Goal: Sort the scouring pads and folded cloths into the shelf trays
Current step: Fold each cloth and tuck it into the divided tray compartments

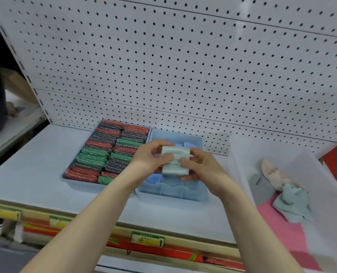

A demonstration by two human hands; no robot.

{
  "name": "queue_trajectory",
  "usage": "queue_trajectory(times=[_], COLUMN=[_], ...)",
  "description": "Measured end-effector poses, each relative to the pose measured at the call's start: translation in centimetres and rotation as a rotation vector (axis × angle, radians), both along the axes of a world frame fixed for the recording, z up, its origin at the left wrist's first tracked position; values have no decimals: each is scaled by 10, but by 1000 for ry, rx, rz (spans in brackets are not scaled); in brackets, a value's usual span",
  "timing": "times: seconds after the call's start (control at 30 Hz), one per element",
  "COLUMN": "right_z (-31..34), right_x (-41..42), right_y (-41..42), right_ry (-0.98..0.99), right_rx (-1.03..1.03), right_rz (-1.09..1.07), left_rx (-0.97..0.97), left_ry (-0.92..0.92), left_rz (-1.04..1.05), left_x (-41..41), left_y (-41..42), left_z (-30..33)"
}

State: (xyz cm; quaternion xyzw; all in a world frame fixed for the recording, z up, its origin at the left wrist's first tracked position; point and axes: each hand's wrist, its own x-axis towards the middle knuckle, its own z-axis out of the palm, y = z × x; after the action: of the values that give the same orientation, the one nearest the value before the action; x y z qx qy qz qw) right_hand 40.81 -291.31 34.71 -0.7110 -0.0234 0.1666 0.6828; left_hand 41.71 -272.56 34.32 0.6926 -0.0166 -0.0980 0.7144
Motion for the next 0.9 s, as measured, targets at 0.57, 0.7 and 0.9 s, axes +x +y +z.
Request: queue_trajectory(times=[0.57,0.7,0.9], right_z=[-40,-51,-81], right_x=[6,16,22], right_y=[10,3,8], right_ry=[138,57,-316], right_rx=[13,-164,-883], right_rz=[-39,-46,-63], left_rx=[-12,255,974], left_ry=[46,-164,-565], left_rz=[-99,-135,-213], left_x=[6,16,20], left_y=[23,23,34], left_z=[-45,-52,-80])
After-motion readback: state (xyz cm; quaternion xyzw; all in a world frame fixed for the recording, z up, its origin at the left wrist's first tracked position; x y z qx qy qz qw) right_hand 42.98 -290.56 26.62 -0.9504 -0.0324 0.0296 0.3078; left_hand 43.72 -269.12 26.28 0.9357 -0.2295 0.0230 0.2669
